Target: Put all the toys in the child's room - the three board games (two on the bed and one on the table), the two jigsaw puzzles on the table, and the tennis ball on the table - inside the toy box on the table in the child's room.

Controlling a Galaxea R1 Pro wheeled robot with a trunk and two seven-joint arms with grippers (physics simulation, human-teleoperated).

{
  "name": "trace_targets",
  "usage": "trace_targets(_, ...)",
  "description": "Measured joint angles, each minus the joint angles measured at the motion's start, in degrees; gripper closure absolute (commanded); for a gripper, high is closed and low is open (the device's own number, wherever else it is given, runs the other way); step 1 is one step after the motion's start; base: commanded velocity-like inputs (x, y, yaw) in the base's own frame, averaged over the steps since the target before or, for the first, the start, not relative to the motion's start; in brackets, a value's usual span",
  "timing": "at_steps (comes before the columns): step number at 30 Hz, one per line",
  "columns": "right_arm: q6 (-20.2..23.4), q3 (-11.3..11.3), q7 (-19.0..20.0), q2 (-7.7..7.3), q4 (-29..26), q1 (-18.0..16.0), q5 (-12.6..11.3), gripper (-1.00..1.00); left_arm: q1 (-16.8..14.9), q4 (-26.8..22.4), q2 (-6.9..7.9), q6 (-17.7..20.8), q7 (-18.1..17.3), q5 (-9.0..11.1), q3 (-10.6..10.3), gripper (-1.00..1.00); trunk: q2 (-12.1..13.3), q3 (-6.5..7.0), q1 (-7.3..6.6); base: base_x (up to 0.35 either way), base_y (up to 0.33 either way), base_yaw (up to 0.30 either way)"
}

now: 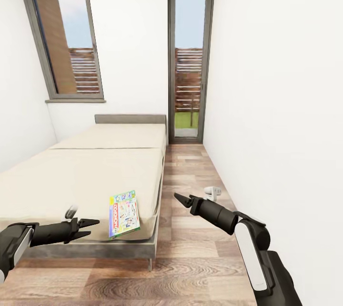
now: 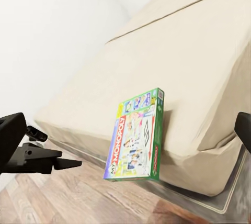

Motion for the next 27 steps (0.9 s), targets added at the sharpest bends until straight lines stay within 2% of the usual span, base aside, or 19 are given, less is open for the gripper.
trace_targets(27,-0.1,-0.1,-0.1,0.08,0.3,0.0,0.0,-1.0,0.0,0.0,-0.21,-0.1,0.0,0.1,0.0,-1.0,-0.8,-5.94,0.9,0.0,0.0,0.0)
